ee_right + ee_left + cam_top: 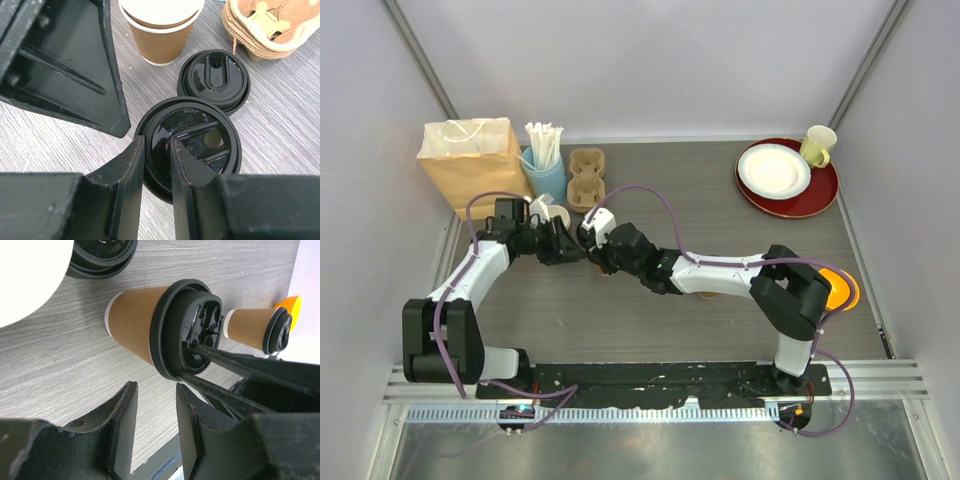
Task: Pack the takeout coffee
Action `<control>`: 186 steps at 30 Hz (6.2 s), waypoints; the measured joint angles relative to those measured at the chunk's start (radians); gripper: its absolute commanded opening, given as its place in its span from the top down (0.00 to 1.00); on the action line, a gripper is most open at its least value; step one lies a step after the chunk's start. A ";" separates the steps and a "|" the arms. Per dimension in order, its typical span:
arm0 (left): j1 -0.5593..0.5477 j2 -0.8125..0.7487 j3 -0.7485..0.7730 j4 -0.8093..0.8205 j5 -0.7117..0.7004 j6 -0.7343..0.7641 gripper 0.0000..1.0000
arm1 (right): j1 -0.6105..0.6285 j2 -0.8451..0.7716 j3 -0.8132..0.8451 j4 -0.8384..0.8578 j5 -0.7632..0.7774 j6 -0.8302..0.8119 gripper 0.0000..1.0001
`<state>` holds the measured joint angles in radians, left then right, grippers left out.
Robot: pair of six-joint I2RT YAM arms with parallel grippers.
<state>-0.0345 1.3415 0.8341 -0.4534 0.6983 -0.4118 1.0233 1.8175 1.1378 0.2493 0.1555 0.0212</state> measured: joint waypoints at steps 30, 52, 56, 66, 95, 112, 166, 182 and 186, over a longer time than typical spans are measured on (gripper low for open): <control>0.006 0.089 -0.109 0.287 0.057 -0.266 0.65 | -0.016 0.002 -0.004 0.012 -0.012 0.020 0.78; 0.005 0.188 -0.068 0.344 0.146 -0.286 1.00 | -0.059 -0.005 -0.063 0.106 -0.087 0.089 0.82; 0.004 0.201 -0.053 0.329 0.153 -0.280 1.00 | -0.061 -0.007 -0.069 0.116 -0.087 0.093 0.82; -0.008 0.186 -0.031 0.282 0.124 -0.237 0.81 | -0.060 -0.012 -0.057 0.084 -0.064 0.086 0.82; -0.018 0.055 0.339 -0.048 0.083 0.096 0.53 | -0.235 -0.105 -0.098 -0.049 0.073 0.068 0.84; 0.008 0.002 0.438 -0.185 -0.053 0.302 0.37 | -0.465 -0.109 -0.096 -0.050 0.067 0.040 0.72; 0.127 0.108 0.958 -0.570 -0.418 0.894 0.15 | -0.409 -0.305 -0.013 -0.335 -0.250 -0.105 0.32; -0.224 0.494 1.144 -0.574 -0.463 0.903 0.25 | -0.424 -0.110 0.230 -0.256 -0.224 0.084 0.30; -0.224 0.739 1.349 -0.580 -0.501 0.945 0.24 | -0.462 -0.138 0.165 -0.258 -0.225 0.076 0.28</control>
<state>-0.2588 2.0804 2.1826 -1.0336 0.1974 0.5331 0.5610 1.6794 1.3029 -0.0086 -0.0692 0.0971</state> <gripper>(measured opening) 0.756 0.705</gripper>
